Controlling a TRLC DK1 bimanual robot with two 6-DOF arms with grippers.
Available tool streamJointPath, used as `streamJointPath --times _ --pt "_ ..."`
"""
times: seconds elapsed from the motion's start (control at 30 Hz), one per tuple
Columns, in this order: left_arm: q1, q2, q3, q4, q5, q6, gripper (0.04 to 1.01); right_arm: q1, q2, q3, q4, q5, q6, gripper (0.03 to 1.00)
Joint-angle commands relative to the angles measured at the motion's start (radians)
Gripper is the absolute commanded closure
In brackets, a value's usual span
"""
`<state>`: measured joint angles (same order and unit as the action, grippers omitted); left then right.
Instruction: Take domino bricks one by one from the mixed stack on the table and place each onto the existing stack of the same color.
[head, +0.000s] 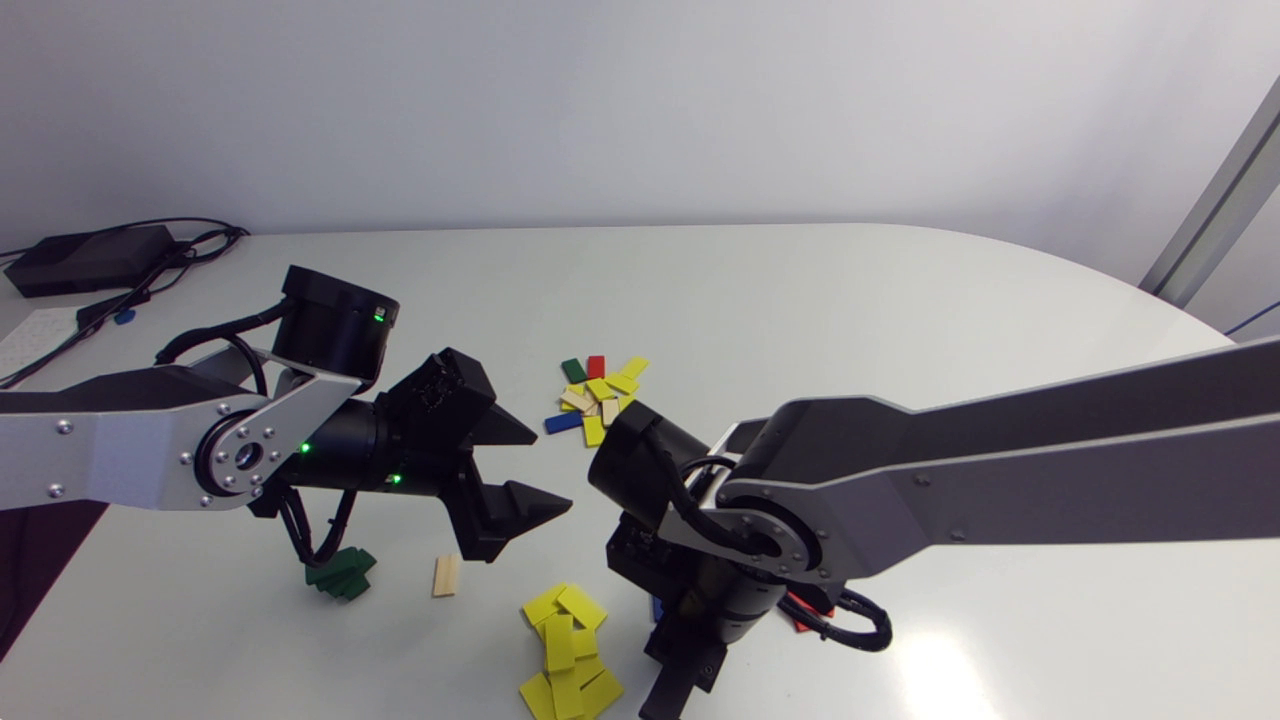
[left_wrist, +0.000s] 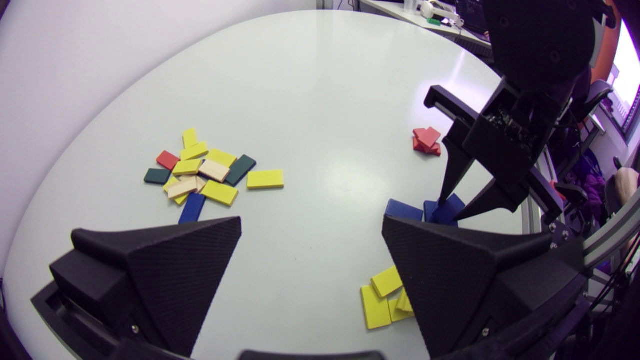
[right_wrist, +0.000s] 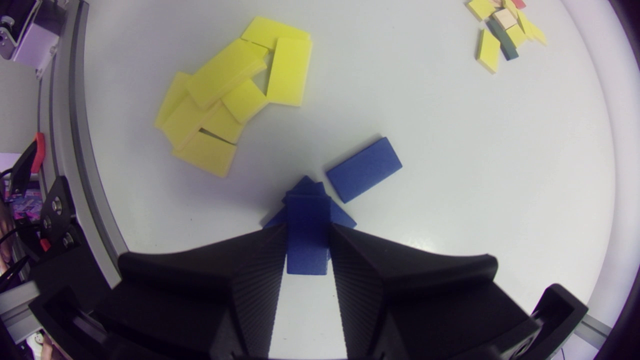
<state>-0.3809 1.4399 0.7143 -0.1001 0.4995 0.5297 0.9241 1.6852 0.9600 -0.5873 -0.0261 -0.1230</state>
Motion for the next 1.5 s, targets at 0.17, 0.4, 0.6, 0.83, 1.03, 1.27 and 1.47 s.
streamJointPath --times 0.17,0.4,0.6,0.83,1.03,1.27,1.47 --pt "0.000 0.004 0.002 -0.003 0.001 -0.013 0.039 0.007 0.030 0.017 0.009 -0.003 -0.006 0.659" --pt "0.004 0.001 -0.003 -0.003 0.001 -0.013 0.039 0.002 0.041 0.029 0.009 -0.001 -0.009 0.659" --pt "0.007 -0.004 -0.009 -0.003 0.001 -0.013 0.039 -0.028 0.036 0.077 -0.013 0.008 0.008 0.595" --pt "0.010 -0.015 -0.019 -0.003 0.001 -0.011 0.039 -0.077 0.088 0.140 -0.042 0.022 0.060 0.575" --pt "0.011 -0.019 -0.022 -0.003 0.001 -0.011 0.039 -0.100 0.159 0.161 -0.042 0.023 0.079 0.574" --pt "0.011 -0.022 -0.029 -0.003 0.001 -0.013 0.039 -0.090 0.177 0.183 -0.043 0.023 0.083 0.574" --pt "0.017 -0.022 -0.030 -0.003 0.001 -0.011 0.039 -0.084 0.191 0.195 -0.045 0.023 0.083 0.575"
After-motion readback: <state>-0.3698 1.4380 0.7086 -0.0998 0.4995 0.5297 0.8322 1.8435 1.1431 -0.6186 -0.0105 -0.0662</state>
